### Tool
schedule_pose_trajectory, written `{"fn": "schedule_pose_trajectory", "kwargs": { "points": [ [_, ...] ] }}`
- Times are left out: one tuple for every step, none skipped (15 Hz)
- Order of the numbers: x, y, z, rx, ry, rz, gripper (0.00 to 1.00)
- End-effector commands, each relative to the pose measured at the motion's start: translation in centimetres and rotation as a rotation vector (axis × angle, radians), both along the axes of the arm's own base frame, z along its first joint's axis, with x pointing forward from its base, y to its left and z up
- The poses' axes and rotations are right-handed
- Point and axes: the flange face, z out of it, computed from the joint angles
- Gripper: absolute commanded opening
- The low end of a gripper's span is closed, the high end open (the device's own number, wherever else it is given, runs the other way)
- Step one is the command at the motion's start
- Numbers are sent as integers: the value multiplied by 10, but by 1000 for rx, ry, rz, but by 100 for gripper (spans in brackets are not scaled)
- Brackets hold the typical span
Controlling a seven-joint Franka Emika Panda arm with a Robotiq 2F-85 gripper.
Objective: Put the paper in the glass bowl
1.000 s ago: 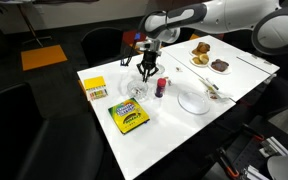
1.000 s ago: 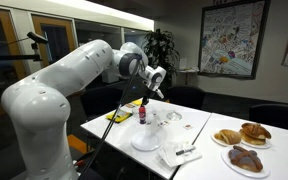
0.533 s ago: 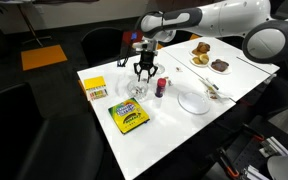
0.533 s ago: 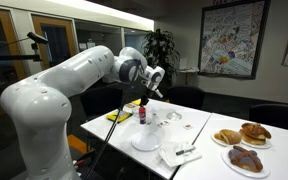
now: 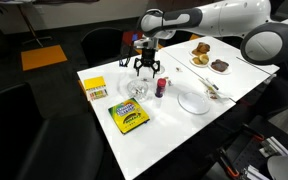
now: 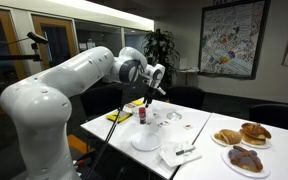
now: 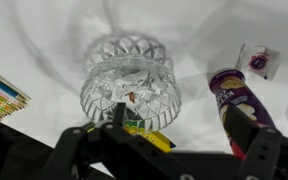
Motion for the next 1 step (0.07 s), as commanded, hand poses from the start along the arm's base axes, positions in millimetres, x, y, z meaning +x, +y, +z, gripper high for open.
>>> {"fn": "schedule_pose_trajectory", "kwargs": {
  "points": [
    [5, -7, 19, -66, -39, 6, 100]
  ]
}}
